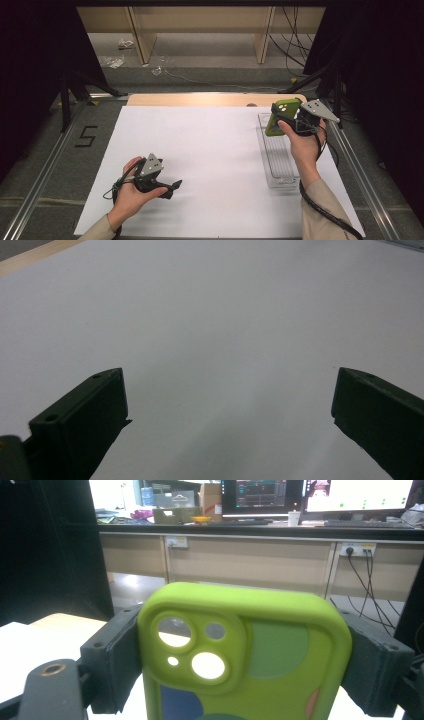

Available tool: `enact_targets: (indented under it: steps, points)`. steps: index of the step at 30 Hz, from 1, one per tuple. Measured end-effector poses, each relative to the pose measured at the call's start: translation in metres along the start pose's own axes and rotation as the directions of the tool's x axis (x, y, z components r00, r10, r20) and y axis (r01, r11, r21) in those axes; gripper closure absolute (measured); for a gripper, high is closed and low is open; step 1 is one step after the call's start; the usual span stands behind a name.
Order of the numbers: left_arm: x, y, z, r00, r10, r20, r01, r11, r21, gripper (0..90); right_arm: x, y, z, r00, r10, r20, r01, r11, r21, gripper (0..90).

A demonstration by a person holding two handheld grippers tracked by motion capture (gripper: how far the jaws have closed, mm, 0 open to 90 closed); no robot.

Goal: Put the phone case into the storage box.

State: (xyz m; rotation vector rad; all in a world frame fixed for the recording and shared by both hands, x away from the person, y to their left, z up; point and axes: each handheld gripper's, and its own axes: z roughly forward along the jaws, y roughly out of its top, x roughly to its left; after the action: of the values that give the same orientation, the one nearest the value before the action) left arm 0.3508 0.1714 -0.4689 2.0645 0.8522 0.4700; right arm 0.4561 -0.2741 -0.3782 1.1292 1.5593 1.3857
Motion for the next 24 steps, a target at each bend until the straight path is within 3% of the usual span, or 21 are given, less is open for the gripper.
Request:
enact_targets:
  steps: [24]
  points:
    - [0.0,0.0,0.0,1.0,-0.002,0.0,0.002,1.0,-0.001,0.9,-0.004,-0.005,0.022,0.9995,-0.018,0.028,0.018,1.0,0.016,17.0]
